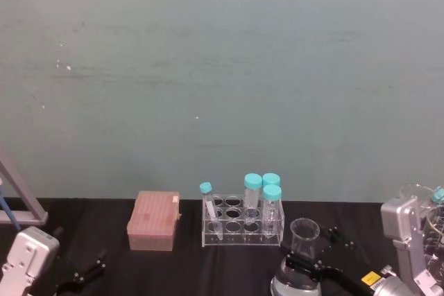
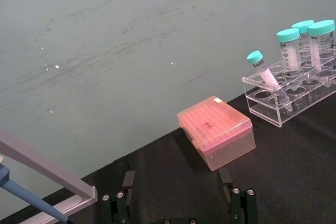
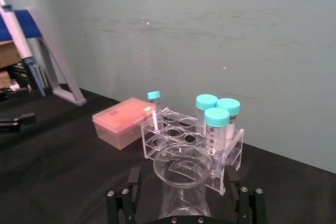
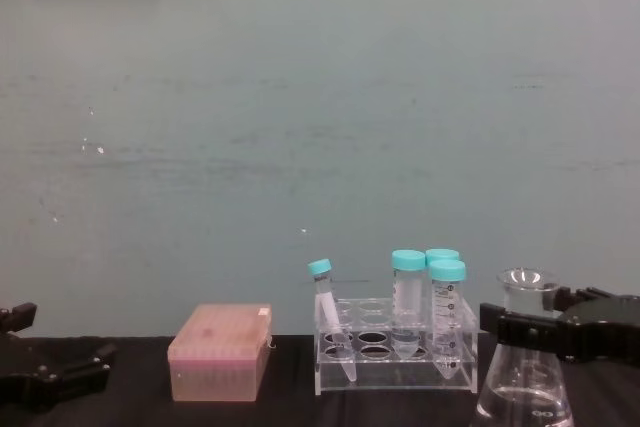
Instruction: Pick up the beaker with the right gripper, shake it three times, and then put it down.
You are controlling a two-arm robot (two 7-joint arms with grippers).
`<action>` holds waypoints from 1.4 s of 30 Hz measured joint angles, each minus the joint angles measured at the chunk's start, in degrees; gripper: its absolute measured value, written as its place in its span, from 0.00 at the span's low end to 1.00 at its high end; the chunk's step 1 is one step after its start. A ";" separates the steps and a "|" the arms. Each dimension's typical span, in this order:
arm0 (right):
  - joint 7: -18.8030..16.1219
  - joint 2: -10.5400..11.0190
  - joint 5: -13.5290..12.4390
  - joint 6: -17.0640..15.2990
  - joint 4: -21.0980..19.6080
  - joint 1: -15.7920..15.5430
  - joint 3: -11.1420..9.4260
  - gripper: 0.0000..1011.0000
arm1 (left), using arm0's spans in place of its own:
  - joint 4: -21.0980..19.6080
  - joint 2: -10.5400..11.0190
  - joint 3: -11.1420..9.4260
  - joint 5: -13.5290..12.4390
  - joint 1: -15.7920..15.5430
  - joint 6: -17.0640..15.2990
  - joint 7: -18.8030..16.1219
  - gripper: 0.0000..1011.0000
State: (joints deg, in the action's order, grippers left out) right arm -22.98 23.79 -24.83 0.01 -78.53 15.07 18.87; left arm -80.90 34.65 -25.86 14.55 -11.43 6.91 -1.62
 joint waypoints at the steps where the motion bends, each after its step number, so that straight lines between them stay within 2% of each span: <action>1: 0.34 -0.32 0.33 -0.23 0.26 0.18 0.00 0.99 | 0.00 0.00 0.00 0.00 0.00 0.00 0.00 0.99; 21: 1.26 -3.01 3.16 -0.88 1.53 0.91 -0.51 0.99 | 0.00 0.00 0.00 0.00 0.00 0.00 0.00 0.99; 31: 2.13 -3.45 4.14 -1.02 1.02 0.37 -1.36 0.99 | 0.00 0.00 0.00 0.00 0.00 0.00 0.00 0.99; 42: 1.49 -3.51 4.19 -1.46 0.87 -0.01 -1.89 0.99 | 0.00 0.00 0.00 0.00 0.00 0.00 0.00 0.99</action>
State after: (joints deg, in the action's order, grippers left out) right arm -21.49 20.28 -20.63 -1.45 -77.66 15.07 16.98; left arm -80.90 34.65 -25.86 14.55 -11.43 6.91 -1.62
